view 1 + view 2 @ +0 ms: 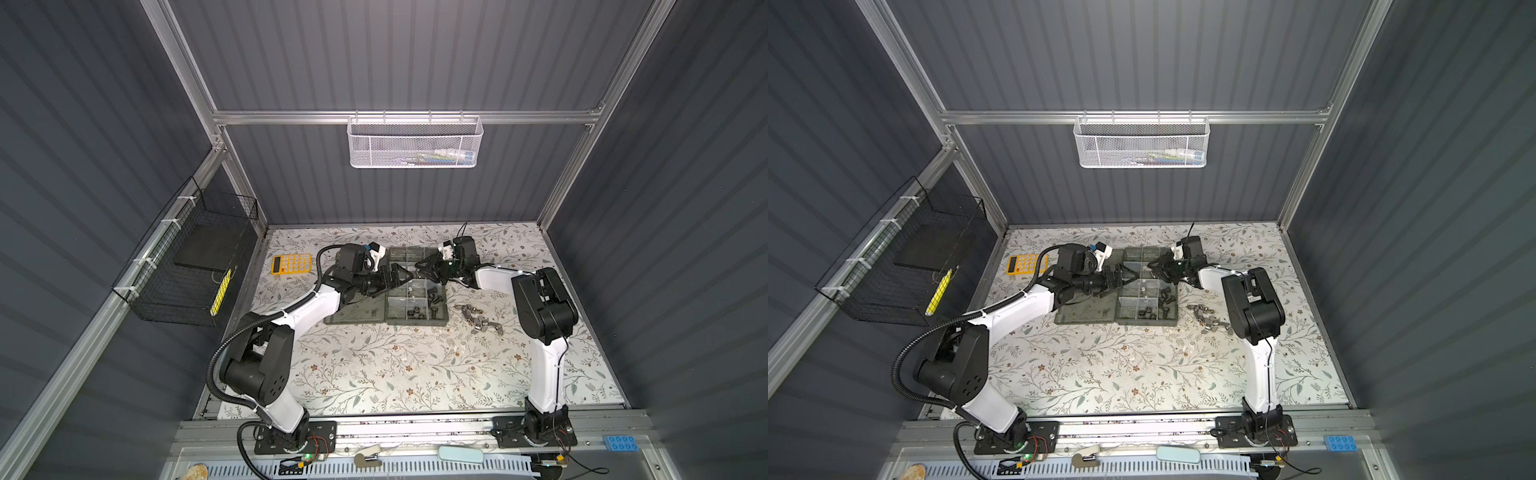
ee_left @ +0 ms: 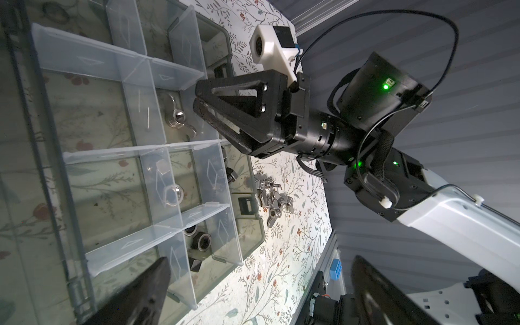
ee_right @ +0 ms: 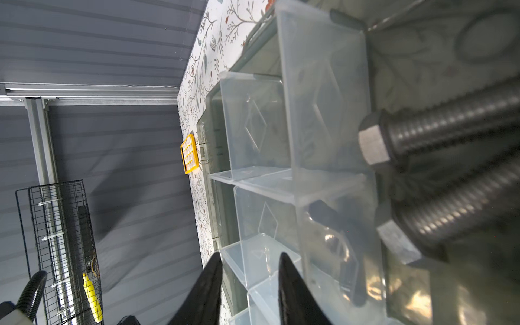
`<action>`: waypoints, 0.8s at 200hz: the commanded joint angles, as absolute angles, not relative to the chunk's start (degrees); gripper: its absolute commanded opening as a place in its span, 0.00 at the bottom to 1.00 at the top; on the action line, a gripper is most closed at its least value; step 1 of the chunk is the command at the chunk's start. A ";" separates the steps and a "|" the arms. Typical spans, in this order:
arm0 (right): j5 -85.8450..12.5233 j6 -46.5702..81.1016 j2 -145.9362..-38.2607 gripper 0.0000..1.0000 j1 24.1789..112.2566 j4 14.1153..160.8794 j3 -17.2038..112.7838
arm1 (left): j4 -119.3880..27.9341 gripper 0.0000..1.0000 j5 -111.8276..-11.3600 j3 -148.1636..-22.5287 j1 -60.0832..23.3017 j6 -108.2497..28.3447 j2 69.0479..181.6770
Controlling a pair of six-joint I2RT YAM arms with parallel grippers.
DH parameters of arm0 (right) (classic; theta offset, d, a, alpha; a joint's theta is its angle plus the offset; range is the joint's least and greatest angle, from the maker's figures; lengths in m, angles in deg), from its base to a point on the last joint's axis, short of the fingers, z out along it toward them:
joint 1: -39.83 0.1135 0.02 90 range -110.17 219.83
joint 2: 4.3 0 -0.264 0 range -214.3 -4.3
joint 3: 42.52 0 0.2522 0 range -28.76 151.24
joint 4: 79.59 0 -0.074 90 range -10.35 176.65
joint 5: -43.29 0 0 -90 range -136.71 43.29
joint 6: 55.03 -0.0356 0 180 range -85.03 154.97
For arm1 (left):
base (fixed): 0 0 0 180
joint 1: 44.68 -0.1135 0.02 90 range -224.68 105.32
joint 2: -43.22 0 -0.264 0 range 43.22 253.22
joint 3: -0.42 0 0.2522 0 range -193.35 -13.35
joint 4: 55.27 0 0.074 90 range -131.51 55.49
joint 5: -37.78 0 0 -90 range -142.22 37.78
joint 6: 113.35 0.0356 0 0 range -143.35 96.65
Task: Sort the screws and nuts into containers
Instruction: 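Lower the silver nut into the compartment and open the right gripper, then move the empty right gripper back over the nut pile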
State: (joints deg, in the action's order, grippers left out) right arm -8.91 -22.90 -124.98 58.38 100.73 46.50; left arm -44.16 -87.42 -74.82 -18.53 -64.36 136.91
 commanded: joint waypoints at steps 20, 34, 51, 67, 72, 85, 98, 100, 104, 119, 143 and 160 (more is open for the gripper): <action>-9.03 -20.72 -121.63 0.42 58.46 97.61 46.90 | -43.31 1.00 -88.61 -73.72 -18.88 -65.52 133.85; -9.08 -19.98 -120.74 0.45 58.36 96.58 46.96 | -43.05 1.00 -88.86 -73.80 -18.84 -65.47 133.59; -9.28 -18.95 -119.43 0.48 58.38 95.02 47.16 | -41.61 1.00 -88.87 -74.29 -18.84 -64.59 133.57; -9.55 -18.05 -118.27 0.52 58.29 93.59 47.17 | -41.13 1.00 -89.16 -74.36 -18.84 -63.74 133.57; -9.59 -17.81 -117.87 0.53 58.29 93.30 47.03 | -40.94 1.00 -89.19 -74.38 -18.89 -63.57 133.64; -9.99 -16.92 -116.60 0.56 58.21 92.27 46.64 | -40.07 1.00 -89.42 -74.82 -18.84 -62.71 133.90; -11.18 -15.71 -114.85 0.58 58.20 90.70 46.04 | -38.42 1.00 -89.47 -76.10 -18.86 -61.41 134.25; -11.33 -15.56 -114.49 0.59 58.16 90.41 45.90 | -38.21 1.00 -89.48 -76.30 -18.87 -61.25 134.31; -11.69 -15.09 -113.86 0.59 58.16 89.88 45.67 | -37.88 1.00 -89.49 -76.63 -18.84 -61.06 134.40; -13.14 -13.42 -111.17 0.64 57.92 87.99 44.59 | -37.47 1.00 -89.61 -77.76 -18.85 -60.70 134.71; -14.93 -10.39 -106.65 0.73 57.29 84.61 42.81 | -39.29 1.00 -89.42 -77.69 -18.79 -61.74 135.15; -16.43 -8.41 -102.86 0.84 56.72 82.40 40.71 | -41.22 1.00 -88.39 -77.38 -18.53 -62.33 135.11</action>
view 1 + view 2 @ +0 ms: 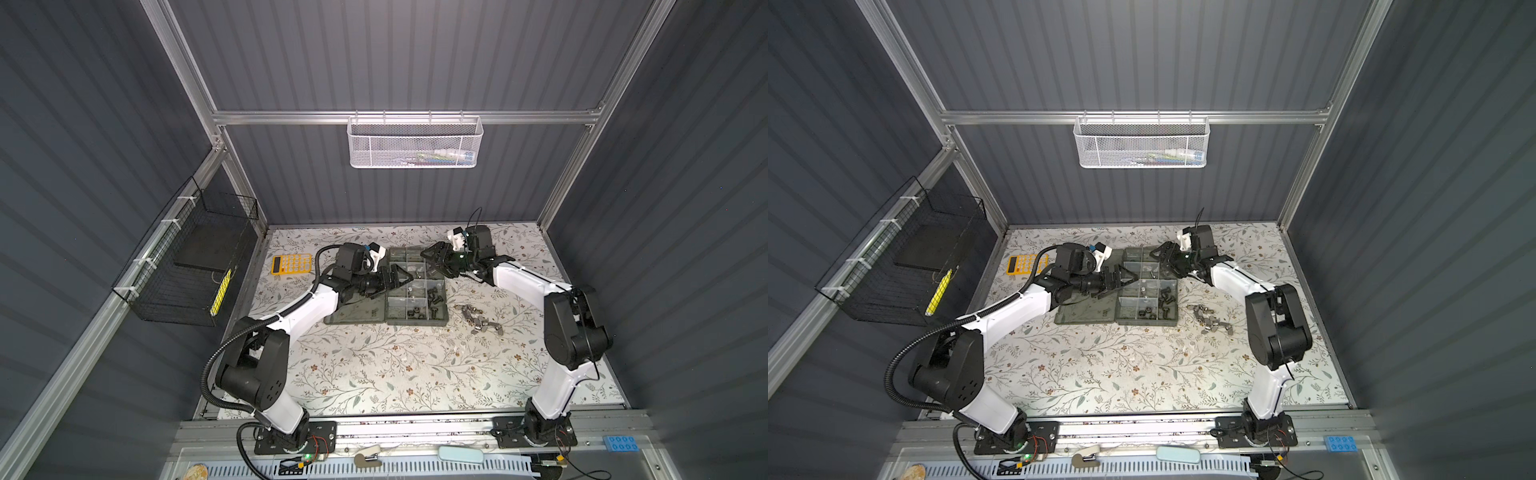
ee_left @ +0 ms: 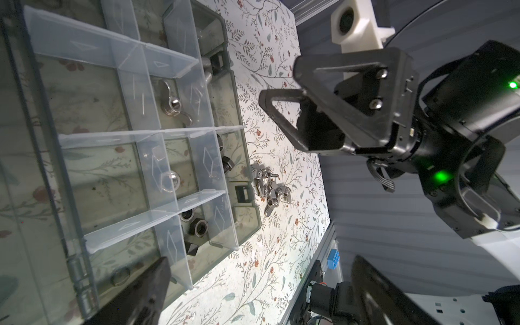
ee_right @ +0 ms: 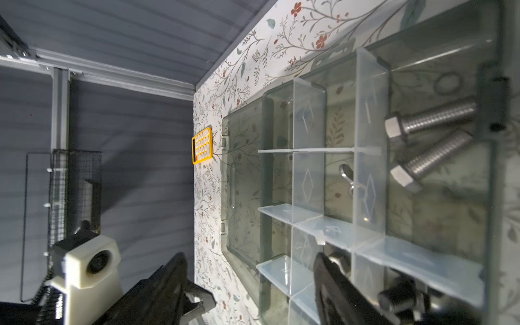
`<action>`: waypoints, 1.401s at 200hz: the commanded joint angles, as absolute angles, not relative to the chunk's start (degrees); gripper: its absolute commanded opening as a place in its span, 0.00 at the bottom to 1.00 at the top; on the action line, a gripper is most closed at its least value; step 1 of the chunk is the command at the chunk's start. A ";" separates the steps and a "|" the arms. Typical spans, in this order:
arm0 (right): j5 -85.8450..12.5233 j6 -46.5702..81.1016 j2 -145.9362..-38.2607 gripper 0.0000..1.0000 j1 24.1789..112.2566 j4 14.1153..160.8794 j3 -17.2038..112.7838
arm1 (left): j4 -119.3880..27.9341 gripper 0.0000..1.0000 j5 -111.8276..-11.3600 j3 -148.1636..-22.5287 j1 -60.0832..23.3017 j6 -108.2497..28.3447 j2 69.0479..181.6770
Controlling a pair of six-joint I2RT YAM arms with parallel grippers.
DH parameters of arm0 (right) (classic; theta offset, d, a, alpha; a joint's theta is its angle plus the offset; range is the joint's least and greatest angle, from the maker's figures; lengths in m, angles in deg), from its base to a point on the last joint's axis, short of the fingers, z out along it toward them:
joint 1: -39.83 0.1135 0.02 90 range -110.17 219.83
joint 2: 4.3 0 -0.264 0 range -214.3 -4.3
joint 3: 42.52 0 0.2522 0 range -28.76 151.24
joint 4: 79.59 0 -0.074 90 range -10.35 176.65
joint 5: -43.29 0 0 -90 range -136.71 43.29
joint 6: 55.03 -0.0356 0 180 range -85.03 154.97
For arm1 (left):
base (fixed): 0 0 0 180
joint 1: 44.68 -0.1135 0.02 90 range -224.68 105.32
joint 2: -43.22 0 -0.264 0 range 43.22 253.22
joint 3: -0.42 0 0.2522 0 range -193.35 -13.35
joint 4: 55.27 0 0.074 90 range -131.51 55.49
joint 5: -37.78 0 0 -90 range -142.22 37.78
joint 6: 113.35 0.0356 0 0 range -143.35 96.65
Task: Sort the screws and nuts into containers
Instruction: 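Move the empty right gripper back over the nut pile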
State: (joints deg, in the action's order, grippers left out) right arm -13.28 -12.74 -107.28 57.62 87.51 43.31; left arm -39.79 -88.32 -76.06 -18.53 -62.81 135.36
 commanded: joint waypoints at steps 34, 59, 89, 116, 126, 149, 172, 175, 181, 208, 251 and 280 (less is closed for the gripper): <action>-22.06 -3.63 -94.30 0.99 55.59 76.61 36.27 | -42.42 1.00 -86.51 -80.45 -16.74 -62.51 136.47; -28.93 -1.22 -88.27 0.99 54.68 72.29 32.58 | -42.74 1.00 -84.63 -84.25 -13.82 -62.22 138.48; -36.20 0.52 -83.27 0.99 52.73 65.88 28.94 | -40.98 1.00 -82.85 -90.22 -9.05 -60.46 142.29; -41.07 3.02 -81.95 0.99 50.34 58.14 27.29 | -40.82 1.00 -82.96 -93.20 -6.40 -61.01 145.97; -42.77 4.04 -81.73 0.99 49.49 56.22 26.52 | -41.40 1.00 -83.12 -93.56 -5.94 -61.66 147.19; -46.32 5.38 -81.73 0.99 48.67 54.12 24.15 | -44.03 1.00 -82.45 -93.62 -4.83 -63.82 149.50; -48.92 5.01 -81.37 0.95 48.27 53.28 21.07 | -42.93 1.00 -83.40 -96.29 -2.98 -63.44 151.85; -49.08 4.88 -81.19 0.94 48.27 53.25 20.62 | -42.85 1.00 -83.44 -96.25 -2.80 -63.35 151.96; -49.40 4.62 -80.96 0.92 48.18 53.32 19.81 | -43.02 1.00 -83.51 -95.87 -2.40 -63.25 152.02; -50.38 4.32 -80.92 0.82 48.18 53.34 16.84 | -44.82 1.00 -83.37 -92.21 -1.06 -63.31 151.60; -52.63 4.71 -81.60 0.67 47.48 52.64 14.44 | -44.32 1.00 -83.03 -90.19 0.36 -61.59 150.52; -51.58 4.95 -82.45 0.62 46.61 52.64 14.45 | -43.79 1.00 -83.52 -90.70 0.55 -61.07 150.03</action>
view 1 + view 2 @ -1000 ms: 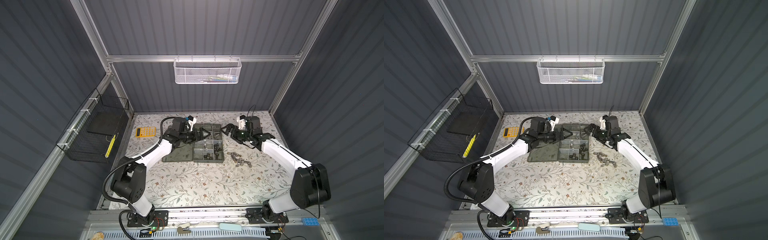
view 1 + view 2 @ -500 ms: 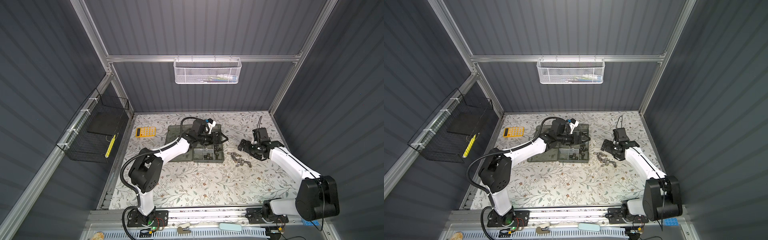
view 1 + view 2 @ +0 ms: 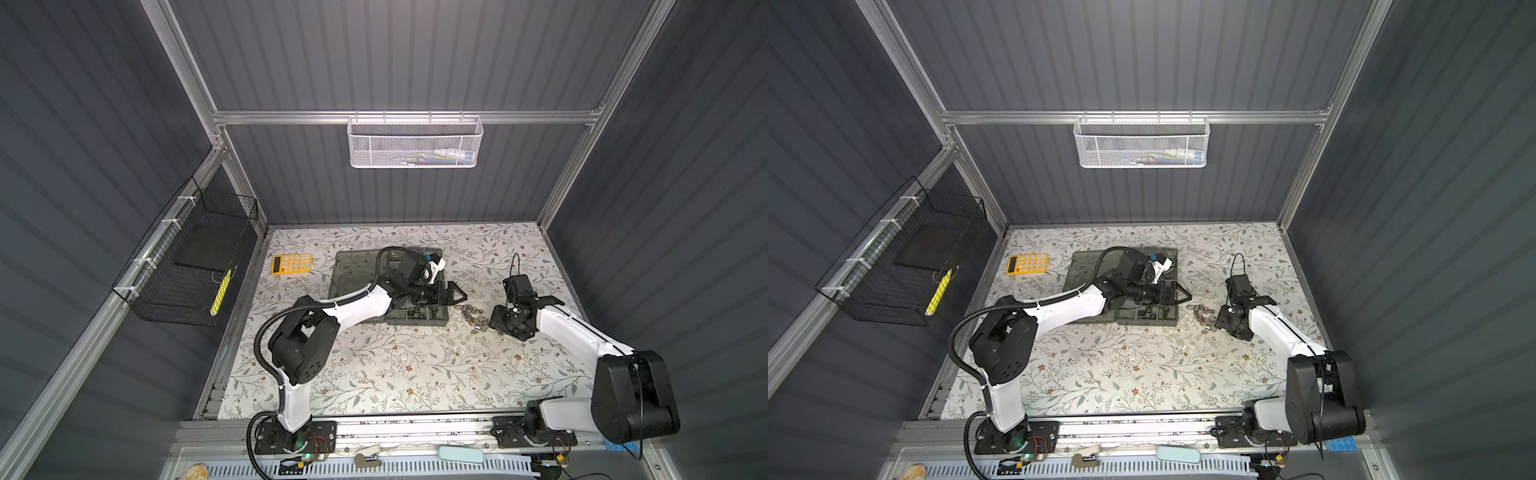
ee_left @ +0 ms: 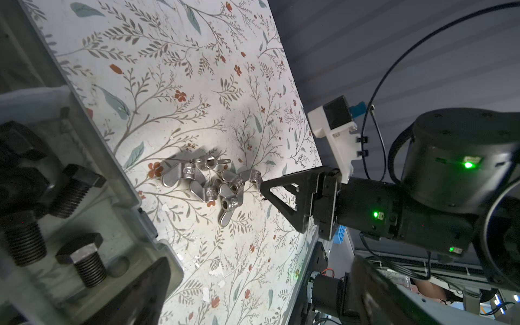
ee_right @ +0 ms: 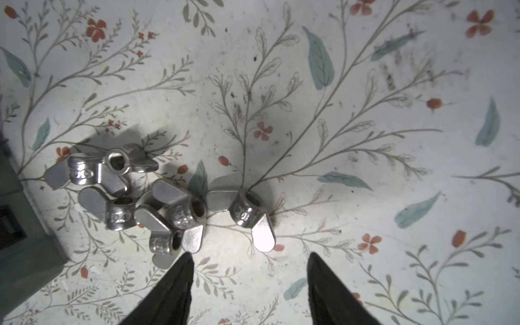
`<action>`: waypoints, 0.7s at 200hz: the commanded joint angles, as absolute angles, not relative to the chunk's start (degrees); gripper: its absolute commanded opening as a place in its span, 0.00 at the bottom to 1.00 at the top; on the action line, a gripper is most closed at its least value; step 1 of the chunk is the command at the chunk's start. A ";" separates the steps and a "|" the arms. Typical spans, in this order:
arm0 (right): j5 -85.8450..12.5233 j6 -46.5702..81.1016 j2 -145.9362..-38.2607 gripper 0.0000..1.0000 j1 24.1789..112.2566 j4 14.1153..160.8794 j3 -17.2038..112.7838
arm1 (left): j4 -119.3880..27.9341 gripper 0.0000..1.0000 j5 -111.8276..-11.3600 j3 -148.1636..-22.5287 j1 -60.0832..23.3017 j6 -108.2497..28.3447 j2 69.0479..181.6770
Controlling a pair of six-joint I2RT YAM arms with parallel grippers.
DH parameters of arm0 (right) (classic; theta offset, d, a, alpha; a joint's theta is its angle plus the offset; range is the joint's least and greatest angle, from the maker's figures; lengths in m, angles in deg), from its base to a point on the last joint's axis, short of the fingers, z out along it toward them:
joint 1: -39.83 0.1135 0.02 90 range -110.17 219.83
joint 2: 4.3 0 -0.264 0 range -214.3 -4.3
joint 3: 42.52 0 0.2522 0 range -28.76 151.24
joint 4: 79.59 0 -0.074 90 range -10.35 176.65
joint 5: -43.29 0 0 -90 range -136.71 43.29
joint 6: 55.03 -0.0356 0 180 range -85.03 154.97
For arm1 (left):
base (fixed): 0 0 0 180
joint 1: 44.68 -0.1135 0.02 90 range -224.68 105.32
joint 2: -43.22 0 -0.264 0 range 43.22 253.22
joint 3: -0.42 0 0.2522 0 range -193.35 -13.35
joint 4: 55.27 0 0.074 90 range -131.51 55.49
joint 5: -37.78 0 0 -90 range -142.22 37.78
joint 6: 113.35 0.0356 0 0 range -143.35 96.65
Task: Sort the screws and nuts into containers
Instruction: 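Move the empty right gripper back over the nut pile, then lower the right gripper and grasp a silver wing nut in the pile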
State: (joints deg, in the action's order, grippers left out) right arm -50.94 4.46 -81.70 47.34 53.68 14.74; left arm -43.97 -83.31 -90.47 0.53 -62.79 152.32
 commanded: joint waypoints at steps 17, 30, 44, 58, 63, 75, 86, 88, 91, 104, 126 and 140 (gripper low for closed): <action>-50.70 5.93 -84.23 0.61 46.06 52.25 15.66 | -43.80 1.00 -83.15 -90.05 0.58 -60.54 149.40; -51.09 6.98 -86.65 0.59 45.79 50.70 17.60 | -43.49 1.00 -82.85 -90.05 0.56 -60.05 148.89; -52.70 8.45 -89.48 0.57 45.81 48.85 19.85 | -43.09 1.00 -82.89 -90.33 0.52 -59.63 148.58; -55.08 9.72 -92.19 0.56 45.81 46.52 22.11 | -42.95 1.00 -82.77 -90.33 0.58 -59.51 148.45; -55.64 10.11 -92.97 0.55 45.79 46.11 22.64 | -42.84 1.00 -82.76 -90.34 0.53 -59.38 148.43; -56.25 10.92 -94.37 0.53 45.81 45.83 23.21 | -42.74 1.00 -82.79 -90.34 0.56 -59.51 148.64; -55.58 11.22 -95.19 0.51 45.89 46.01 23.44 | -42.80 1.00 -83.16 -90.65 0.54 -59.64 149.07; -55.37 11.36 -95.29 0.50 45.94 46.12 23.40 | -42.75 1.00 -83.20 -90.68 0.53 -59.64 149.13; -55.11 11.54 -95.48 0.50 45.98 46.27 23.43 | -42.68 1.00 -83.24 -90.73 0.58 -59.64 149.25; -55.03 11.86 -96.29 0.47 46.36 46.25 23.70 | -42.36 1.00 -83.21 -90.97 0.58 -59.48 149.57; -54.63 12.05 -96.85 0.44 46.67 46.24 24.06 | -41.63 1.00 -82.64 -91.13 0.58 -58.68 149.55; -53.73 12.12 -97.06 0.43 47.10 46.38 23.84 | -41.66 1.00 -82.65 -91.30 0.55 -58.77 149.94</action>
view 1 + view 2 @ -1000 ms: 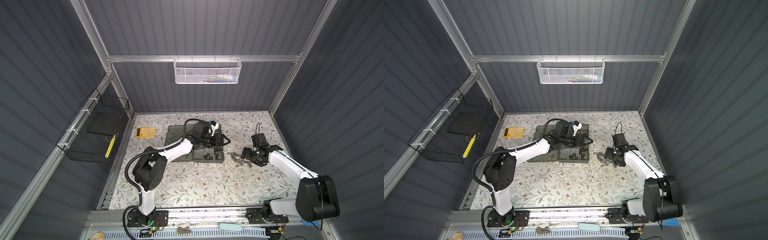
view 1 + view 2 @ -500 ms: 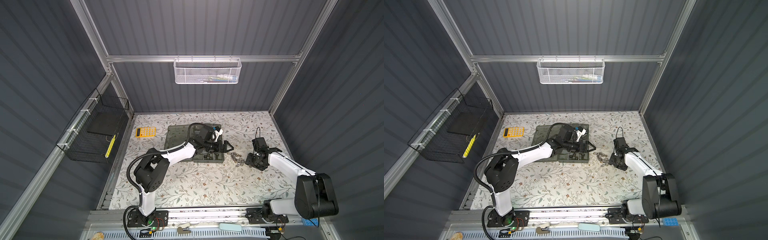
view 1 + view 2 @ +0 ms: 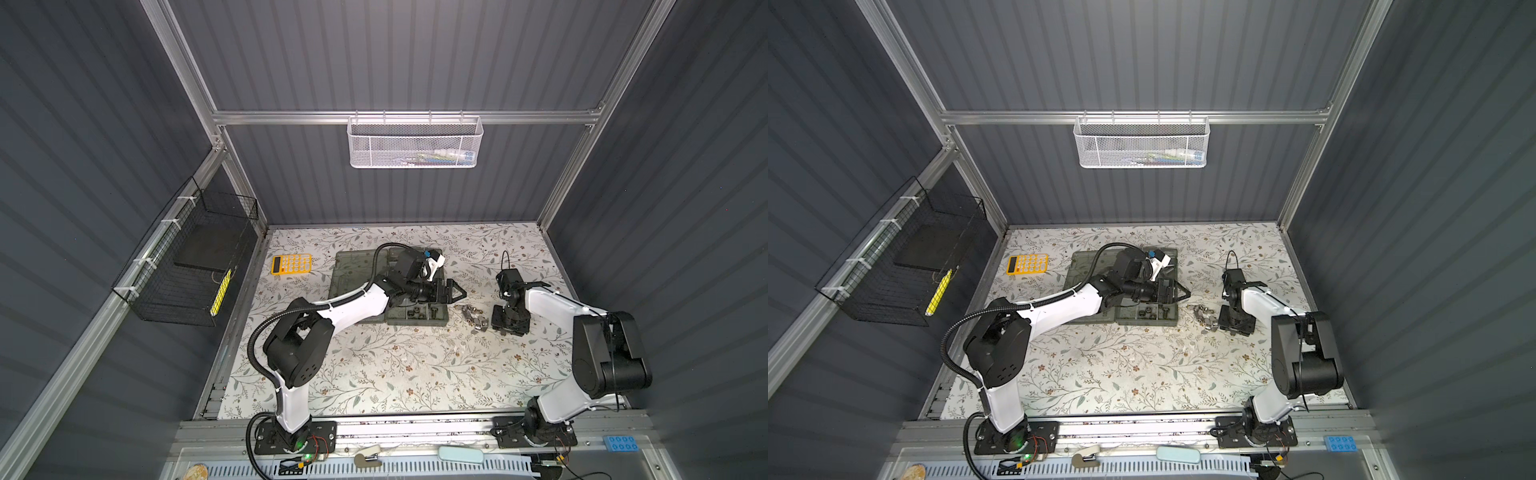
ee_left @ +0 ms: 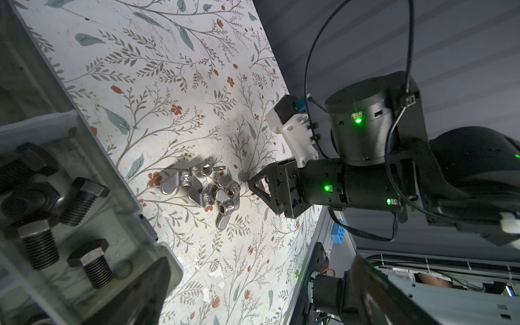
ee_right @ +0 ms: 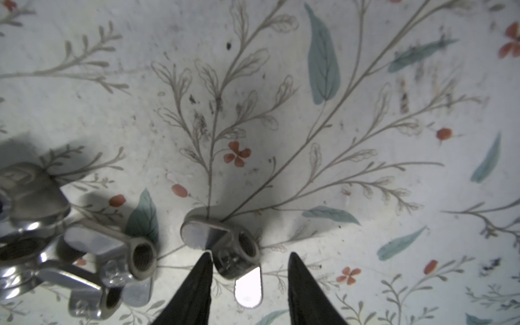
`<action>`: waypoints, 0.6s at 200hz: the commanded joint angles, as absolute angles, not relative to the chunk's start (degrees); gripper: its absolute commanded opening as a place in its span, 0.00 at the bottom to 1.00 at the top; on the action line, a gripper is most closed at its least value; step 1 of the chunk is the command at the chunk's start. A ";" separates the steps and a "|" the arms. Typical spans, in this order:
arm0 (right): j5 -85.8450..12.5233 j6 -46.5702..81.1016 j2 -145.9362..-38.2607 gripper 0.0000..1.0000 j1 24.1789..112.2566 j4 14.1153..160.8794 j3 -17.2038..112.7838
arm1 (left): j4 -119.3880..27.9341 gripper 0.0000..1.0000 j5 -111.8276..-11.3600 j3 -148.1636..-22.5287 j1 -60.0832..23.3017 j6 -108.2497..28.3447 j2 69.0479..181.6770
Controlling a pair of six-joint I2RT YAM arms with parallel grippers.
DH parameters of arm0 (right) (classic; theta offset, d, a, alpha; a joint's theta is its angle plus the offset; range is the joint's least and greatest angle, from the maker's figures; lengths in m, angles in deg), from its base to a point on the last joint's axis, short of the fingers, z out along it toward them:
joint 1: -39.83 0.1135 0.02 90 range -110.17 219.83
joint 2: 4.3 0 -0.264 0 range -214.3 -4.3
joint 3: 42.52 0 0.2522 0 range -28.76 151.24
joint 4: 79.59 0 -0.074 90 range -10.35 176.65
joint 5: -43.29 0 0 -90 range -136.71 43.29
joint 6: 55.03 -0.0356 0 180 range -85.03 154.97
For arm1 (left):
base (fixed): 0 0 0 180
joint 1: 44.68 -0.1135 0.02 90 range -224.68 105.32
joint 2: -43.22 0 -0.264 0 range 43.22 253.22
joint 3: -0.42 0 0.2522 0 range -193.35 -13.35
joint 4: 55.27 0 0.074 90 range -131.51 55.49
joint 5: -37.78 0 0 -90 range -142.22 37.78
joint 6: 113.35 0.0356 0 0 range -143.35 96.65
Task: Sort the screws and nuts into containers
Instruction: 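Lower the right gripper and grasp a silver wing nut in the pile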
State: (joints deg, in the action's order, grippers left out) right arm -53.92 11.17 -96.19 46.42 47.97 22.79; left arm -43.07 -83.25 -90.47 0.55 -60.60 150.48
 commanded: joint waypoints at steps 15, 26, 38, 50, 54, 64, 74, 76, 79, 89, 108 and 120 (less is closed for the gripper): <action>-53.89 12.20 -97.06 0.42 47.60 46.42 23.87 | -41.66 1.00 -82.83 -91.25 0.56 -59.01 150.36; -54.13 12.29 -97.52 0.40 47.57 46.26 24.37 | -41.85 1.00 -82.89 -91.11 0.58 -59.25 150.53; -54.60 12.34 -98.40 0.38 47.57 45.92 25.22 | -42.03 1.00 -83.01 -91.03 0.57 -59.29 150.56; -54.60 12.38 -98.91 0.36 47.72 45.81 25.72 | -42.10 1.00 -83.00 -90.91 0.58 -59.29 150.51; -54.62 12.39 -99.02 0.35 47.82 45.78 25.75 | -42.06 1.00 -82.94 -90.91 0.58 -59.29 150.37; -54.56 12.38 -99.21 0.34 48.14 45.73 25.81 | -42.08 1.00 -82.94 -90.96 0.58 -59.29 150.29; -54.59 12.47 -99.55 0.33 48.27 45.54 25.90 | -41.95 1.00 -82.90 -90.95 0.57 -59.20 150.20; -54.57 12.53 -99.61 0.33 48.27 45.56 25.95 | -42.01 1.00 -82.85 -90.95 0.54 -59.14 150.17; -54.60 12.55 -99.72 0.32 48.27 45.55 25.94 | -41.99 1.00 -82.89 -90.94 0.58 -59.07 150.14; -54.56 12.79 -100.00 0.31 48.27 45.46 26.23 | -41.89 1.00 -82.81 -91.06 0.58 -58.95 150.22; -54.41 12.95 -100.54 0.25 48.36 45.32 26.43 | -41.51 1.00 -82.88 -91.38 0.56 -58.77 150.59; -54.16 13.16 -100.73 0.23 48.45 45.33 26.60 | -41.51 1.00 -83.09 -91.35 0.54 -58.93 150.75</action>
State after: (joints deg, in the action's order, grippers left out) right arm -53.94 12.75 -99.89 48.11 46.92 25.45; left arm -42.68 -83.25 -90.47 0.55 -60.38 150.48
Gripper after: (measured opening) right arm 0.244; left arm 0.997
